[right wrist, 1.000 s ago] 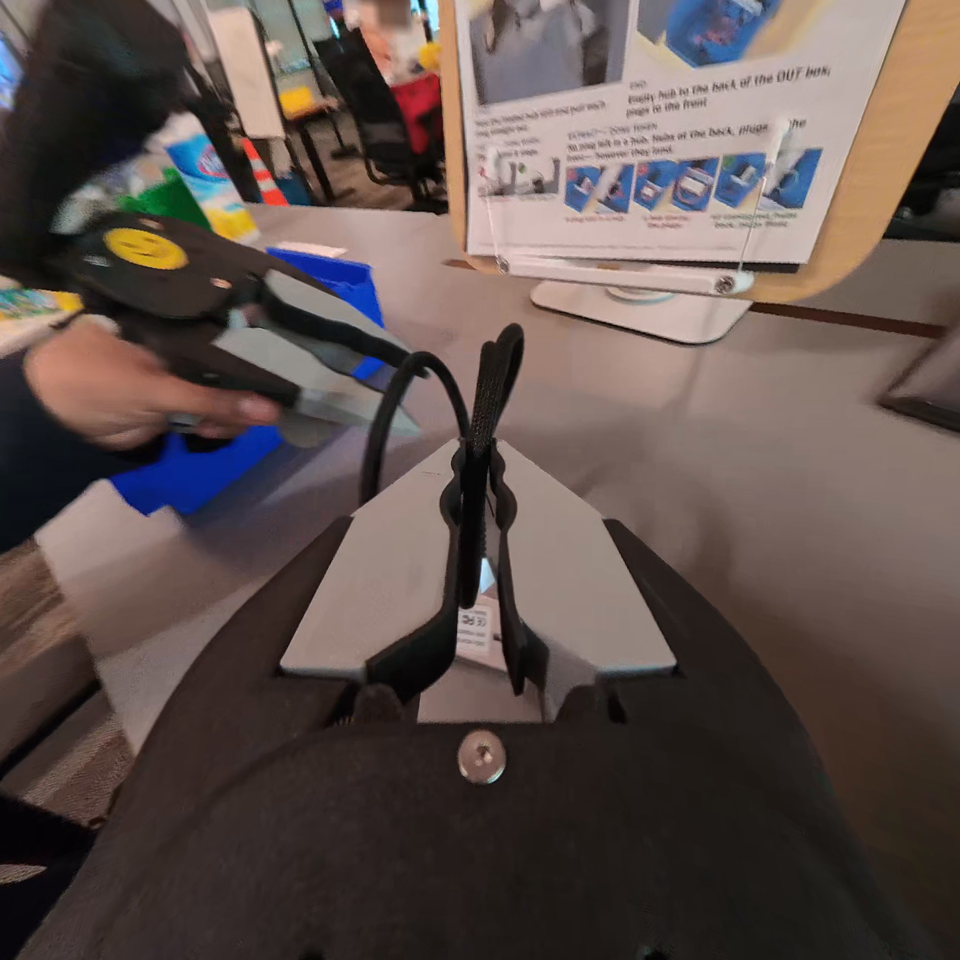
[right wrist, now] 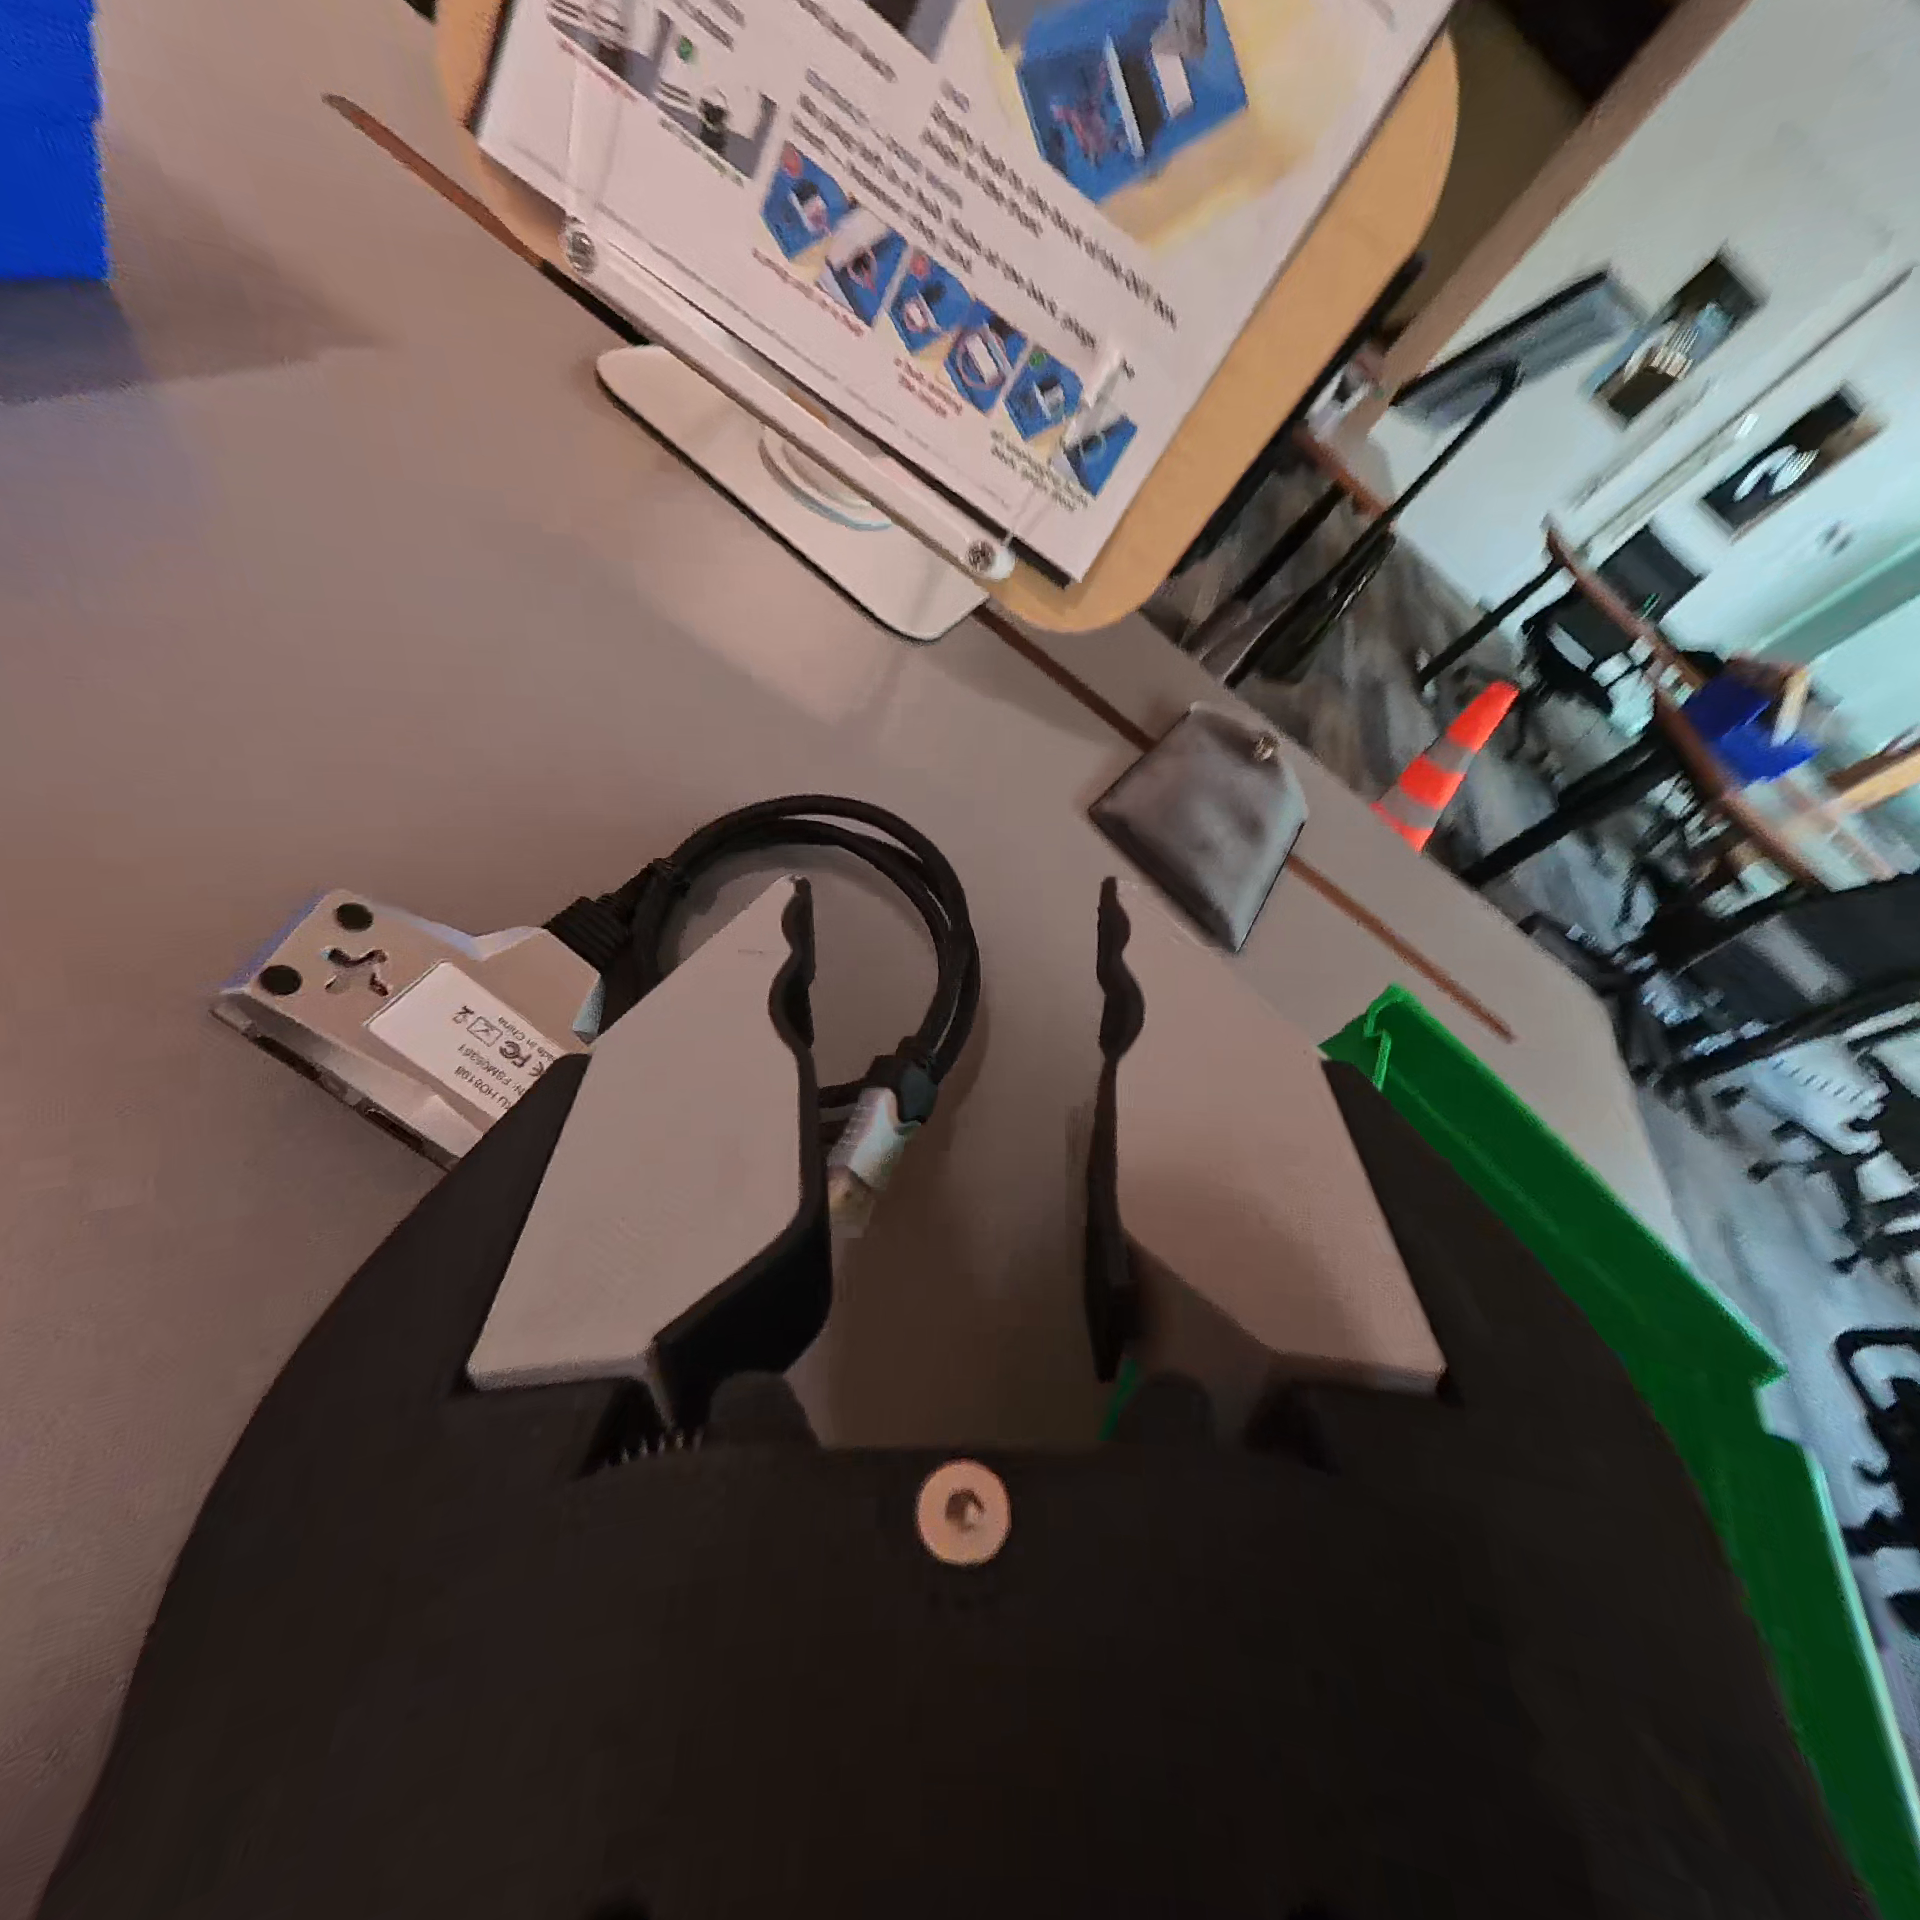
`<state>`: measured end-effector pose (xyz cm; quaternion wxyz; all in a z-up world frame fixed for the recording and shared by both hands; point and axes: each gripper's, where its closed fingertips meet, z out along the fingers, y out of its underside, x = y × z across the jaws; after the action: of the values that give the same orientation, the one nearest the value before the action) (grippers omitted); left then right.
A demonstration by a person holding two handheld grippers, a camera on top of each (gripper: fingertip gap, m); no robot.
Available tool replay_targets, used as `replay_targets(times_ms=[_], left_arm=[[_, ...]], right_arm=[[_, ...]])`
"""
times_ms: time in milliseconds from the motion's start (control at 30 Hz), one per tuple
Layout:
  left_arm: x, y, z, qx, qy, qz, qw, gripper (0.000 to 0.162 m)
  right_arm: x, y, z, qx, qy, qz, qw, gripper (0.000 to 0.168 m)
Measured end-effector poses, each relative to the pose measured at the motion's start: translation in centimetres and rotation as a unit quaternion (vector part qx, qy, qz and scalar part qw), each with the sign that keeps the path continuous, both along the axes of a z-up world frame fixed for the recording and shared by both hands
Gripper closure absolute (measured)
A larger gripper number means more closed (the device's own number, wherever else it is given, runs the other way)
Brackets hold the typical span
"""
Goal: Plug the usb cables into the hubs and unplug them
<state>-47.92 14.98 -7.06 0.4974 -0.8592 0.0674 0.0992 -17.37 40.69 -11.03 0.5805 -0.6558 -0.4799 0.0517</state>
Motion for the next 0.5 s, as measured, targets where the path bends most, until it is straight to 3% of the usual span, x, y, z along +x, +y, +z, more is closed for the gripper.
replay_targets(times_ms=[100,267,400,500], left_arm=[[-2.9,-0.9,-1.7,-0.011,-0.027,0.034,0.999,0.104],[-6.1,-2.0,-4.9,-0.052,-0.052,0.077,0.994,0.107],[-6.8,-2.8,-7.3,-0.106,-0.063,0.084,0.989,0.113],[-6.7,-2.7,-9.1,-0.15,-0.062,0.075,0.984,0.113]], right_arm=[[-0.9,-1.5,0.4,0.032,0.007,0.025,0.999,0.118],[-3.2,-5.2,0.7,-0.078,0.047,0.126,0.988,0.11],[-5.2,-10.2,1.0,-0.18,0.063,0.257,0.947,0.111],[-6.6,-12.6,0.6,-0.203,0.082,0.325,0.92,0.118]])
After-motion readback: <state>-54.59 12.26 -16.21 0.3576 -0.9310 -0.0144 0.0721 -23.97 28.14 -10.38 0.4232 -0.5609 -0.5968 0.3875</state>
